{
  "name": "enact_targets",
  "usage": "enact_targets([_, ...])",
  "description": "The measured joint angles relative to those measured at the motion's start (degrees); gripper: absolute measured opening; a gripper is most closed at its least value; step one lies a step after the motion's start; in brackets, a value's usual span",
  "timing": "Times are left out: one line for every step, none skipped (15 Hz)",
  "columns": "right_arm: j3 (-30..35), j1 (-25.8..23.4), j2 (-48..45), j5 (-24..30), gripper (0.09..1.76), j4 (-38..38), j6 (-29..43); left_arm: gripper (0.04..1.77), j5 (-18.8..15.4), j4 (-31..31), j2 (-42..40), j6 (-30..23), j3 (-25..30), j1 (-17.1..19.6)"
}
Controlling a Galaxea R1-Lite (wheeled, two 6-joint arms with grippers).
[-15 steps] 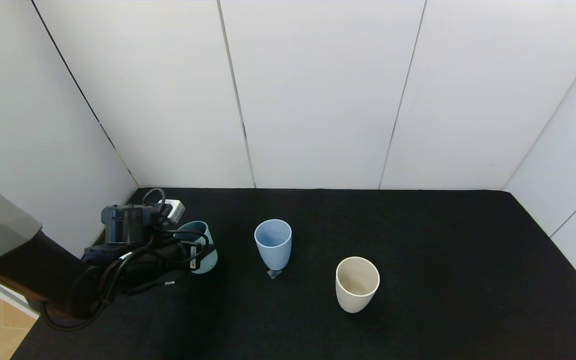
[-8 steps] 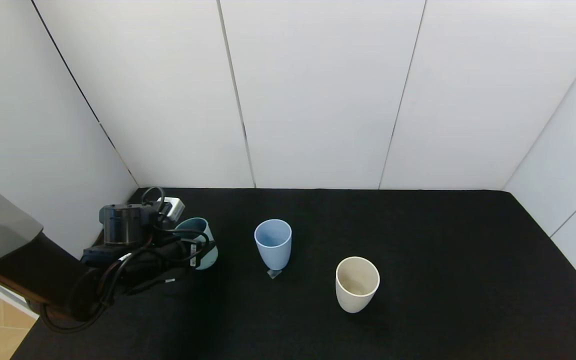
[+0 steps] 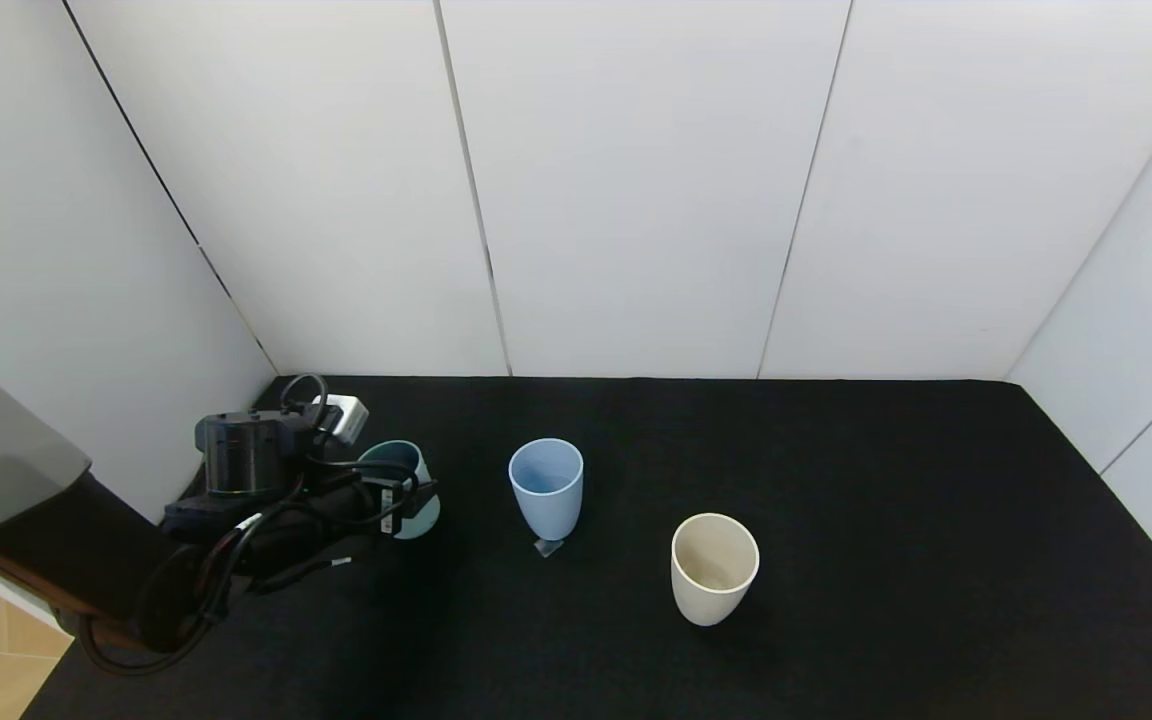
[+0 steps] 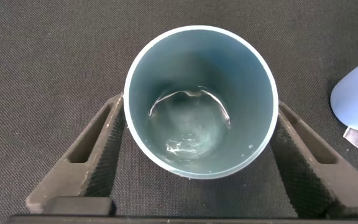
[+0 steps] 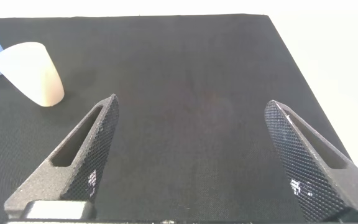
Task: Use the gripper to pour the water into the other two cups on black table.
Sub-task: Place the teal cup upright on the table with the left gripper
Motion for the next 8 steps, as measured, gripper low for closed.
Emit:
enact_targets([0.0, 0.0, 0.0, 0.0, 1.71, 0.0, 0.0, 1.55, 0.0, 0.0, -0.1, 0.0, 0.0, 0.0])
enact_targets([0.0, 0.0, 0.0, 0.0, 1.71, 0.0, 0.0, 1.57, 0.0, 0.0, -0.2, 0.0, 0.1, 0.0])
enact_targets([0.0, 0.0, 0.0, 0.0, 1.71, 0.0, 0.0, 1.59, 0.0, 0.0, -0.4, 0.0, 0.1, 0.0])
enact_targets([0.0, 0.0, 0.0, 0.0, 1.71, 0.0, 0.0, 1.60, 0.0, 0.0, -0.7, 0.0, 0.2, 0.0])
enact_targets([0.0, 0.0, 0.0, 0.0, 1.71, 0.0, 0.0, 1.62, -0.1, 0.1, -1.1, 0.3, 0.4, 0.0])
enact_targets([0.0, 0.0, 0.0, 0.0, 1.71, 0.0, 0.0, 1.63, -0.1, 0.1, -1.6, 0.7, 0.7, 0.0])
enact_targets([0.0, 0.0, 0.0, 0.0, 1.71, 0.0, 0.0, 1.64, -0.1, 0.1, -2.1, 0.7, 1.2, 0.0])
enact_targets([0.0, 0.0, 0.0, 0.0, 1.71, 0.0, 0.0, 1.65, -0.1, 0.1, -3.0, 0.8, 2.0, 0.0])
